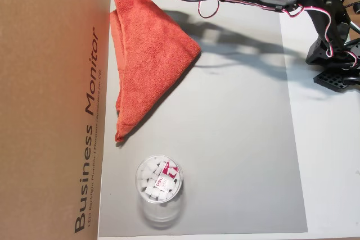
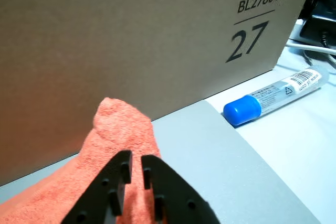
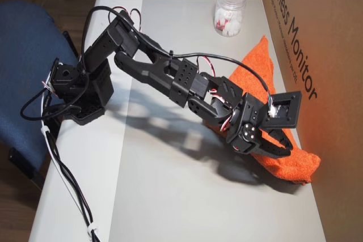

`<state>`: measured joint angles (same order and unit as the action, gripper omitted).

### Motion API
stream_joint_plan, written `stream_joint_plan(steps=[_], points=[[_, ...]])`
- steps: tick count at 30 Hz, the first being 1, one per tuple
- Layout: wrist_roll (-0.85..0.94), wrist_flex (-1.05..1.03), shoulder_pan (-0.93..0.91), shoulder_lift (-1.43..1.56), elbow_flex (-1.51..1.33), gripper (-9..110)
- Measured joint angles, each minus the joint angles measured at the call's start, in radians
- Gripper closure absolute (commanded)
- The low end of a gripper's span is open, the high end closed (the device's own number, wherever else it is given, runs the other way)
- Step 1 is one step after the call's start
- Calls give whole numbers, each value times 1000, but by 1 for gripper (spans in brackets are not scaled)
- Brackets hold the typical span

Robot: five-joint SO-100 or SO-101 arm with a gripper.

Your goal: Fold the blanket.

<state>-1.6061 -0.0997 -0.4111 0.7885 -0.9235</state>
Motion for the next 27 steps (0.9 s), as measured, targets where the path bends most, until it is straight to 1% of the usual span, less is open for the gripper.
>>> stream_joint_plan(steps=[5, 11, 16, 21, 27], points=[[2, 0, 11, -3, 15, 102], [2, 0, -11, -92, 114, 102], [2, 0, -15, -104, 115, 102], [2, 0, 3, -44, -51, 102], [2, 0, 67, 160, -348, 102]])
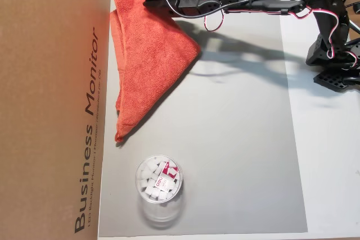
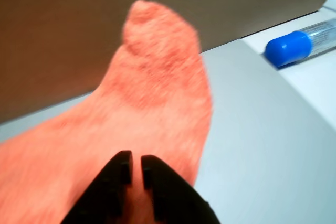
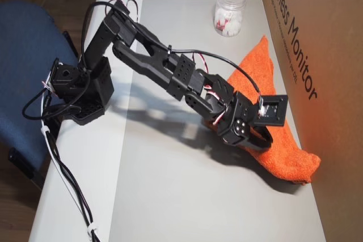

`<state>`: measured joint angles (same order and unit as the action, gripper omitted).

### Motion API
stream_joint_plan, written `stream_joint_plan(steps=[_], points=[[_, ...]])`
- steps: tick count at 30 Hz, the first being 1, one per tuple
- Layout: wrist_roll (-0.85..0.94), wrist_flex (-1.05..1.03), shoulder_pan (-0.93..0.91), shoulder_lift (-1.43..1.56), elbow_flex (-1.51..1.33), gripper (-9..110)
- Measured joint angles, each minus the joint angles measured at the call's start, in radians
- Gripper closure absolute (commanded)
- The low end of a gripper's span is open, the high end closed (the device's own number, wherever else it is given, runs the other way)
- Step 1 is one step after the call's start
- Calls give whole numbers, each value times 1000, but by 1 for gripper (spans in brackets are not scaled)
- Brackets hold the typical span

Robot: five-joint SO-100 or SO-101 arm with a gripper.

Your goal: Fold the blanket.

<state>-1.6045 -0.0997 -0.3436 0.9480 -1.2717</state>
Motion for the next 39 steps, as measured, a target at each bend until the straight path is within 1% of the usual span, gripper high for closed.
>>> stream_joint_plan(steps=[8, 12, 17, 28, 39], points=[[0, 3, 94, 245, -298, 102], [-3, 3, 115, 308, -370, 102], [-3, 3, 156, 305, -380, 102], [-11, 5, 175, 156, -370, 102], [-6, 26, 189, 176, -499, 102]])
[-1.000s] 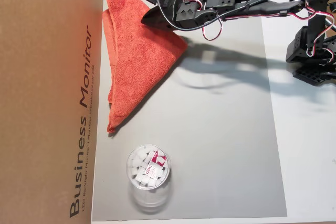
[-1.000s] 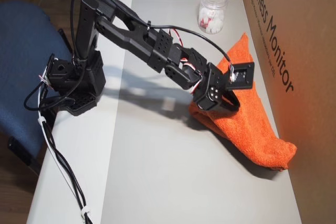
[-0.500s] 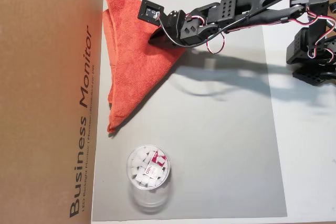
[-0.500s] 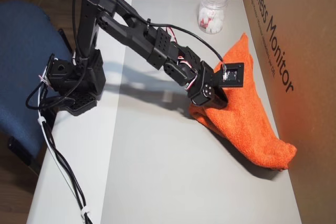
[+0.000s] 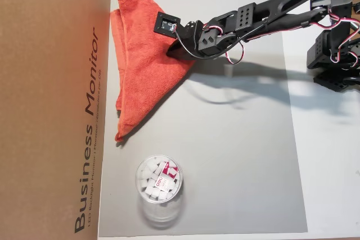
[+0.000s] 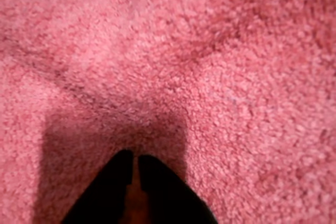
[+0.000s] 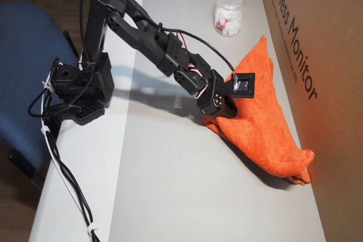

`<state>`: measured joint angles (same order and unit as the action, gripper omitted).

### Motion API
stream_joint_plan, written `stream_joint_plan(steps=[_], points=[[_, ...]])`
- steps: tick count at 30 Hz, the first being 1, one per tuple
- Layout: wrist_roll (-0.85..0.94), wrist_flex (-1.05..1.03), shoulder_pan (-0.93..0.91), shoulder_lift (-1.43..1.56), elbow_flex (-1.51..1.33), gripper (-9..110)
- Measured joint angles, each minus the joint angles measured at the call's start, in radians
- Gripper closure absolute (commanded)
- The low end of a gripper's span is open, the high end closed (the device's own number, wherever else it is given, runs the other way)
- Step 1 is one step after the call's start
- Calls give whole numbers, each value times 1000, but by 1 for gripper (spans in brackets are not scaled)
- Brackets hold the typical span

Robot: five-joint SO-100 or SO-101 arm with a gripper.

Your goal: Fold the blanket.

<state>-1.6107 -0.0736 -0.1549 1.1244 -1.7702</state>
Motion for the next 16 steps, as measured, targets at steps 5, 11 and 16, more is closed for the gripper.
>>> stream_joint_plan(steps=[5, 11, 16], points=[[-2, 0, 0, 3, -3, 102], [-11, -15, 2, 84, -5, 102], [-11, -23, 2, 196, -8, 102]])
